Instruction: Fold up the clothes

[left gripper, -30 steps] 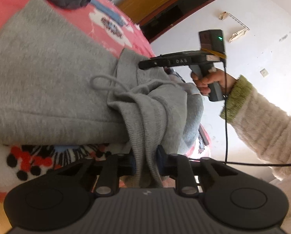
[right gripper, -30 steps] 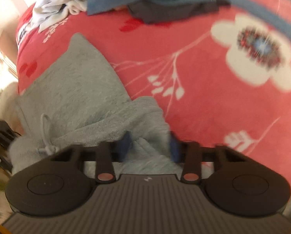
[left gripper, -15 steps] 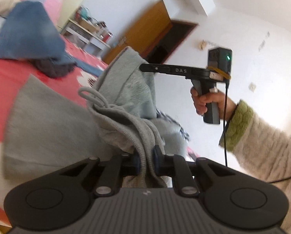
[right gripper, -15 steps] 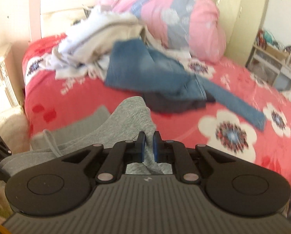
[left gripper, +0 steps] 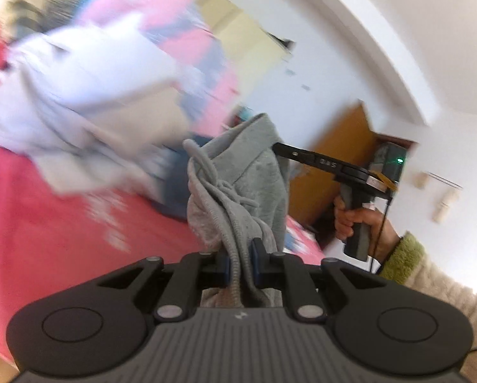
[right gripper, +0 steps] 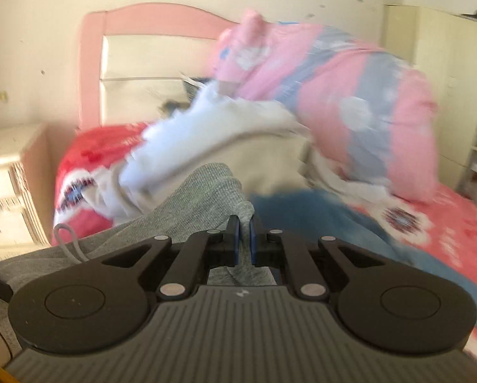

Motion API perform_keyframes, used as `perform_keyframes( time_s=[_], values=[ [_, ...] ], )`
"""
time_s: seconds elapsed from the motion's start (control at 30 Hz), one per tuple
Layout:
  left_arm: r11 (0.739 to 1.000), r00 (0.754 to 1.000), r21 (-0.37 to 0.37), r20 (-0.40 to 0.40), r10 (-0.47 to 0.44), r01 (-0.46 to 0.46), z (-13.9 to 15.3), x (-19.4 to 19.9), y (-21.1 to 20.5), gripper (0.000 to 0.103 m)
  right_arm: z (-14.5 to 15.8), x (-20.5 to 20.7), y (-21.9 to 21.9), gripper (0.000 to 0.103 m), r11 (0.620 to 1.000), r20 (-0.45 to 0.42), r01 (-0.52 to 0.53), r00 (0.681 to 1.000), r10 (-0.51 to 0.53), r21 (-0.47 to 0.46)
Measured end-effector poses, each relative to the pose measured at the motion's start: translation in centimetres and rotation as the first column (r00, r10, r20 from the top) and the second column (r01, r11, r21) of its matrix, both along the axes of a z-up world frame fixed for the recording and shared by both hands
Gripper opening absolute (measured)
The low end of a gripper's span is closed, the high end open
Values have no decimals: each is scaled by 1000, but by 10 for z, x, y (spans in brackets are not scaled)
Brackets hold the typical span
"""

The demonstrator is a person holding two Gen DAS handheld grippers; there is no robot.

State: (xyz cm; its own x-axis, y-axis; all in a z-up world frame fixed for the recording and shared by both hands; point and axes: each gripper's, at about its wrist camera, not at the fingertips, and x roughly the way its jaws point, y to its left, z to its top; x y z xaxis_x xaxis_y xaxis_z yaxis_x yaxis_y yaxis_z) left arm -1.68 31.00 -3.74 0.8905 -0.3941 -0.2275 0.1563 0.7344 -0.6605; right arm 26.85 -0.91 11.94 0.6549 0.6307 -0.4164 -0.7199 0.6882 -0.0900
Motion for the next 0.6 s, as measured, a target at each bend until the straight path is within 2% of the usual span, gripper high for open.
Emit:
perform_keyframes(
  time_s=[0.1,0.2,0.27,0.3,0.37,0.4,0.43,0.47,0.5,0.53,0.57,0.6],
  values=[
    [997,993,-5,-85,78,-78,-11,16,36,14,-23,38,53,5,998,-35,-61,997,61,29],
    [994,960,-54,-271,74,-92,-48,39,62,16,-65,73,95,5,997,-101,-74,992,74,7],
    [988,940,-96,-330,83,-121,-67,43,72,26,-106,90,121,7,995,-127,-36,992,23,-97],
    [985,940,-121,-334,74,-121,-71,40,77,29,-126,95,133,7,987,-126,-15,992,-5,-159],
    [983,940,-142,-336,60,-114,-72,35,83,43,-151,97,146,9,970,-84,9,996,-31,-242],
    [983,940,-145,-336,55,-109,-71,32,84,48,-153,95,147,10,969,-63,19,997,-35,-245],
    [984,941,-149,-336,46,-101,-70,30,86,53,-149,94,146,15,972,-58,32,997,-46,-234],
    [986,942,-145,-335,33,-86,-70,32,86,53,-142,91,141,23,975,-53,46,997,-59,-218],
    [989,942,-131,-336,22,-70,-70,32,83,52,-132,83,134,25,978,-39,59,997,-68,-198],
    [993,941,-110,-337,14,-54,-69,33,79,48,-121,75,127,26,981,-24,71,997,-77,-178],
    [996,940,-81,-340,15,-45,-67,34,77,33,-111,67,120,28,984,-10,83,996,-86,-157],
    [997,939,-59,-342,23,-46,-67,34,75,27,-100,59,113,28,986,4,95,995,-95,-136]
  ],
)
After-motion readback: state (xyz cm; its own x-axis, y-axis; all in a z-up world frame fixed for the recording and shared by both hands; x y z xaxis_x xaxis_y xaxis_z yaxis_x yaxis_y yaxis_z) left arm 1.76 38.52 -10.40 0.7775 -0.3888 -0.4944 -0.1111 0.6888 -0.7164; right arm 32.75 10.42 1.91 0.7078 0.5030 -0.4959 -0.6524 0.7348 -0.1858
